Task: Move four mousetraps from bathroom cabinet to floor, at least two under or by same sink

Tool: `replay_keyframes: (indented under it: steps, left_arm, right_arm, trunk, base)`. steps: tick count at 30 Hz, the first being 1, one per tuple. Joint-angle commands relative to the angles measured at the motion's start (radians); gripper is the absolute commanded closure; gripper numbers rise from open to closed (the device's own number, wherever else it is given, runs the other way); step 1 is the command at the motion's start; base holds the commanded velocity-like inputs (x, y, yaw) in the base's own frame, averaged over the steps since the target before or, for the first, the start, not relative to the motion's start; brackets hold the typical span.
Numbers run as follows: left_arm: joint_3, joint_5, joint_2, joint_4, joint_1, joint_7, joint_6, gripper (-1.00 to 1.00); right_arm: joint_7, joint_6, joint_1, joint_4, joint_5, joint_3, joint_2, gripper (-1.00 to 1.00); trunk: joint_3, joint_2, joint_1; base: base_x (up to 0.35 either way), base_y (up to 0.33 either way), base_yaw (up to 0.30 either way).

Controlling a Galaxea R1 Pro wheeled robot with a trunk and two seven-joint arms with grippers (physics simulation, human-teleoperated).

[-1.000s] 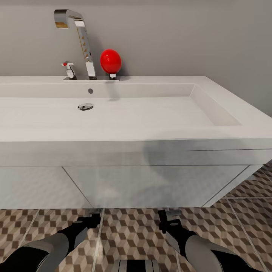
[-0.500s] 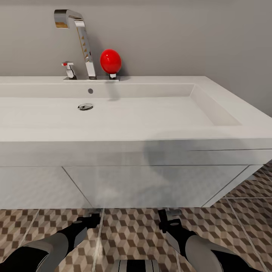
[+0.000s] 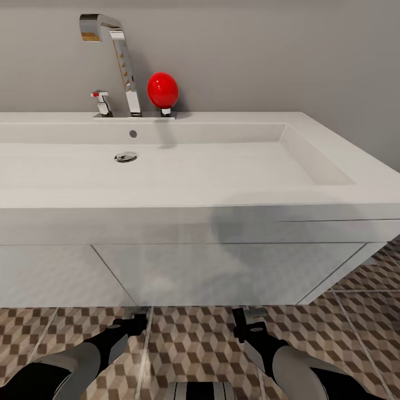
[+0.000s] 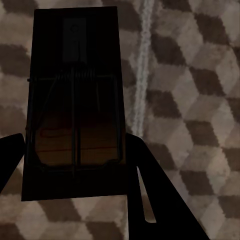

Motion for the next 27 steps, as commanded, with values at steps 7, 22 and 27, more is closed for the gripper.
replay_keyframes:
  steps: [7, 22, 27]
  left_arm:
    - [-0.009, 0.008, 0.000, 0.001, -0.001, 0.003, -0.003, 1.00]
    - [-0.009, 0.008, 0.001, 0.000, 0.000, 0.003, 0.069, 1.00]
    - [-0.009, 0.007, 0.002, 0.000, 0.000, 0.002, 0.077, 1.00]
  right_arm:
    - [-0.005, 0.003, 0.000, -0.001, 0.008, -0.007, 0.000, 1.00]
    - [-0.005, 0.004, 0.000, -0.001, 0.007, -0.007, 0.000, 1.00]
    - [-0.005, 0.010, -0.001, -0.001, 0.007, -0.008, -0.001, 1.00]
  trunk:
    - [-0.001, 0.000, 0.000]
    - [-0.001, 0.000, 0.000]
    - [-0.001, 0.000, 0.000]
  base:
    - [0.000, 0.000, 0.000]
    - [0.000, 0.000, 0.000]
    - [0.000, 0.000, 0.000]
